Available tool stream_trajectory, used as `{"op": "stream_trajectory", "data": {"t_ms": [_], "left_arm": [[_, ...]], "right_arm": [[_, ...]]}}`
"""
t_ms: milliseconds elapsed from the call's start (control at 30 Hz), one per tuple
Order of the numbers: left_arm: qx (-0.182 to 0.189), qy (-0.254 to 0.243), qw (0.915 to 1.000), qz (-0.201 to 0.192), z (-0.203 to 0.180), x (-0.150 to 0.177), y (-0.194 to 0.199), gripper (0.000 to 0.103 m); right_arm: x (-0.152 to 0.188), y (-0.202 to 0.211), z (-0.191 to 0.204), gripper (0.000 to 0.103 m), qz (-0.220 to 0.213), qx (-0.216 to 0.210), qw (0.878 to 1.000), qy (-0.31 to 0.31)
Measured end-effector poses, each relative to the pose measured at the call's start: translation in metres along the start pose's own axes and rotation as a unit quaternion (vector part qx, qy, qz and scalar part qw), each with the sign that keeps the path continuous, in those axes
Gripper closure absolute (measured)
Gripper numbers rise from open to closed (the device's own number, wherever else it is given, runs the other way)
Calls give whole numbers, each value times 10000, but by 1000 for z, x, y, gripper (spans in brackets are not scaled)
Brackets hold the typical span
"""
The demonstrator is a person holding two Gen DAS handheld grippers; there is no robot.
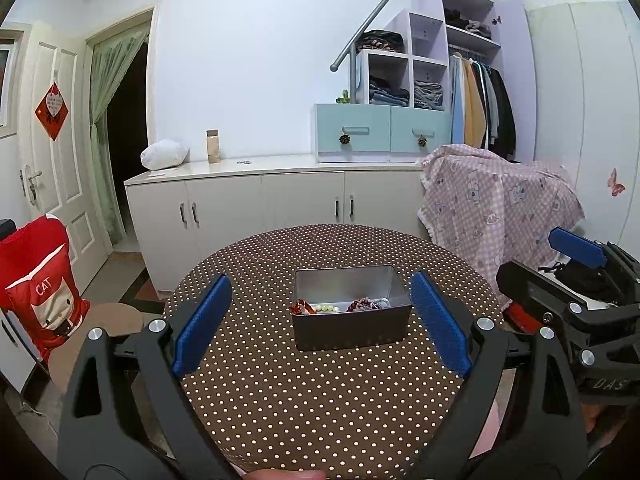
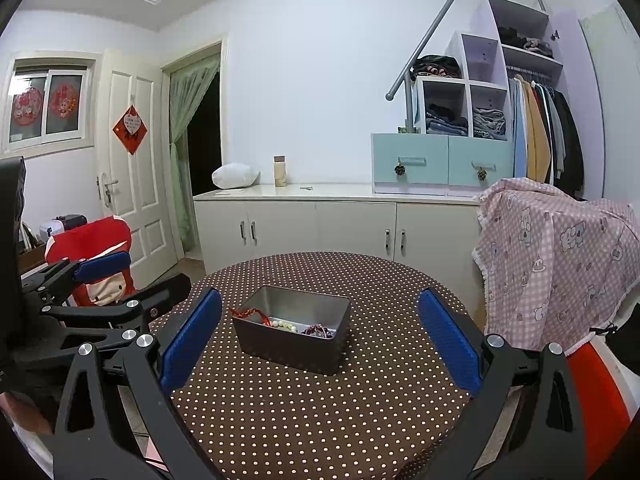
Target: Organize jewelry
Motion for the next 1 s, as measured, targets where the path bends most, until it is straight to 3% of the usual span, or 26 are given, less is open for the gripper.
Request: {"op": "stream_trajectory", "data": {"t_ms": [1000], "left_arm": [[-16, -32, 10000, -16, 1, -2, 1, 13]], "right_arm": [[2, -1, 0, 8, 40, -8, 10000, -10]]}}
Point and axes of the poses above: each gripper's, at about its wrist camera, not at the fingertips, and y roughly against the way its jaws point, z to its left, x to its underside, the point moved 3 cm from there along -y, roughly the way its jaws point, and after that the axes turned 9 degrees about x, right-handed, at the moved point
